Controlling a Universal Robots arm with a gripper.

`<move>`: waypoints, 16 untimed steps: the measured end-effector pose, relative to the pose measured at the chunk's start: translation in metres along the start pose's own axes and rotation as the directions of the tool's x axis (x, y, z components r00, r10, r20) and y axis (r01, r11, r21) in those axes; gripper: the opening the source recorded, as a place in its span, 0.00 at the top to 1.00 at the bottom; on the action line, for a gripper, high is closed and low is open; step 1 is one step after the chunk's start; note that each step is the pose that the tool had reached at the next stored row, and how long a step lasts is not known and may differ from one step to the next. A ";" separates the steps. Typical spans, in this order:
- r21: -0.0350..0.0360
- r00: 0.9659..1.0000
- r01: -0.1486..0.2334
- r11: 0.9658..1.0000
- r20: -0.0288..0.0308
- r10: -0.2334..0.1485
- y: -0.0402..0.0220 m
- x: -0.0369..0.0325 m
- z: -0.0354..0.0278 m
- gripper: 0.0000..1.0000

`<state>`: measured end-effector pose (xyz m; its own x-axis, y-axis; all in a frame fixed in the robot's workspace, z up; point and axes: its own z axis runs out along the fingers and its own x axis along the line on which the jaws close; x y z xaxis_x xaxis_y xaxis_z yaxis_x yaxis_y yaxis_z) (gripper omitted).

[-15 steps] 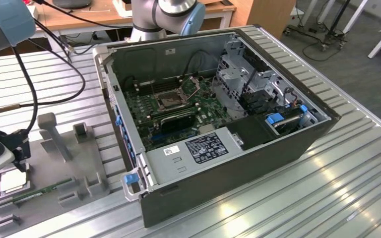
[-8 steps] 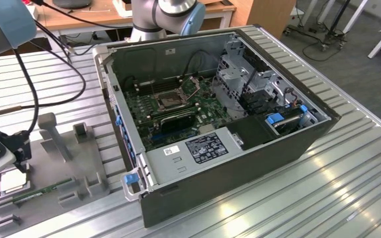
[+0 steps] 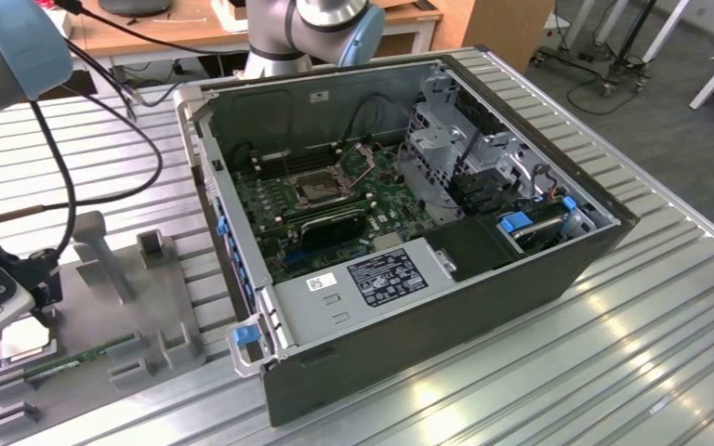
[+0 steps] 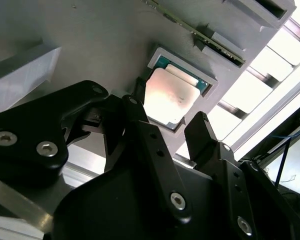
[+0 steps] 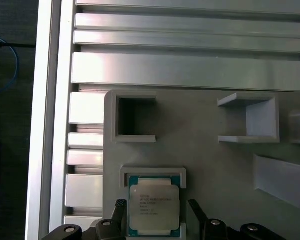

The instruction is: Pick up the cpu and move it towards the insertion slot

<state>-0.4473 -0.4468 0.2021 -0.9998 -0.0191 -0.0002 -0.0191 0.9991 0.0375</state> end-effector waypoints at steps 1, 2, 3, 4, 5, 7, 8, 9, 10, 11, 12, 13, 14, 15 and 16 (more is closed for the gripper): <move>0.000 1.000 0.000 1.000 0.000 0.000 0.0000 0.0000 0.0008 0.41; 0.000 1.000 0.000 1.000 0.000 0.000 -0.0001 0.0000 0.0016 0.41; 0.000 1.000 0.000 1.000 0.000 0.000 -0.0001 0.0000 0.0021 0.41; 0.000 1.000 0.000 1.000 0.000 0.000 -0.0001 0.0001 0.0023 0.41; 0.000 1.000 0.000 1.000 0.000 0.000 -0.0001 0.0000 0.0025 0.41; 0.000 1.000 0.000 1.000 0.000 0.000 -0.0001 0.0000 0.0032 0.41; 0.000 1.000 0.000 1.000 0.000 0.000 -0.0001 0.0000 0.0035 0.41; 0.000 1.000 0.000 1.000 0.000 0.000 -0.0002 0.0001 0.0040 0.41; 0.000 1.000 0.000 1.000 0.000 0.000 -0.0002 0.0000 0.0046 0.41; 0.000 1.000 0.000 1.000 0.000 0.000 -0.0002 0.0000 0.0052 0.41; 0.000 1.000 0.000 1.000 0.000 0.000 -0.0002 0.0001 0.0057 0.41; 0.000 1.000 0.000 1.000 0.000 0.000 -0.0002 0.0001 0.0061 0.41; 0.000 1.000 0.000 1.000 0.000 0.000 -0.0003 0.0001 0.0062 0.41; 0.000 1.000 0.000 1.000 0.000 0.000 -0.0003 0.0001 0.0065 0.41; 0.000 1.000 0.000 1.000 0.000 0.000 -0.0002 0.0001 0.0067 0.41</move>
<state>-0.4474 -0.4468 0.1954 -0.9998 -0.0191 -0.0002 -0.0191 0.9991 0.0375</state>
